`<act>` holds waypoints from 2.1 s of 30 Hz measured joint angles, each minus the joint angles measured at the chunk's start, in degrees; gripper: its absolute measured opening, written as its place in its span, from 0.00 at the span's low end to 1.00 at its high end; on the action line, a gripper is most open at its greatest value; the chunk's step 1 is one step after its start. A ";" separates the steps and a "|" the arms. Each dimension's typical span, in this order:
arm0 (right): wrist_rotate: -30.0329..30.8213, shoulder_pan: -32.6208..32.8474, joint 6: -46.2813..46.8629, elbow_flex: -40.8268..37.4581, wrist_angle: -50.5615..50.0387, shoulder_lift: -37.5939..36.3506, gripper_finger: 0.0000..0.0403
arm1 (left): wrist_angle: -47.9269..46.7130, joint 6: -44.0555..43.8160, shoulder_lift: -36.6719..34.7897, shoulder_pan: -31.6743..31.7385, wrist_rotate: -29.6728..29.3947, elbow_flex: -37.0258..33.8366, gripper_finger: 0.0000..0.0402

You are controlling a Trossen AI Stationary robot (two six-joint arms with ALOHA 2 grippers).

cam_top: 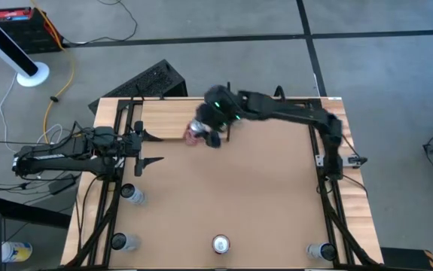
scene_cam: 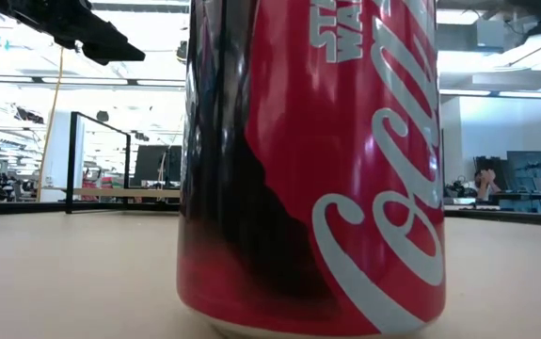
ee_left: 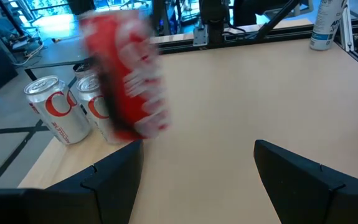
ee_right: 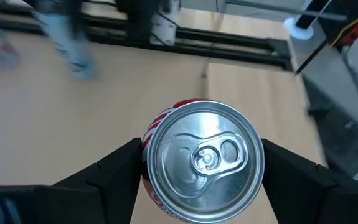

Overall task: Place canned beverage on shelf
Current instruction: Put the top red and white soda can on the shelf

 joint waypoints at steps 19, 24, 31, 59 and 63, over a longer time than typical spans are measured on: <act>-12.02 -15.04 -15.03 16.75 -5.88 17.87 0.76 | -0.08 -0.04 0.04 0.01 -0.27 0.00 0.72; -9.70 -14.82 -18.68 16.77 -5.43 17.85 0.76 | -0.07 -0.02 0.04 0.01 -0.42 0.00 0.72; -8.68 -15.42 -18.64 16.76 -5.14 19.92 0.76 | -0.07 -0.02 0.04 0.01 -0.52 0.00 0.72; -3.41 -15.55 -18.84 16.81 -2.85 21.09 0.97 | -0.29 0.00 0.04 0.01 -0.50 0.00 0.72; -3.14 -15.28 -18.72 17.65 -3.56 20.42 0.97 | -0.29 0.00 0.04 0.01 -0.50 0.00 0.72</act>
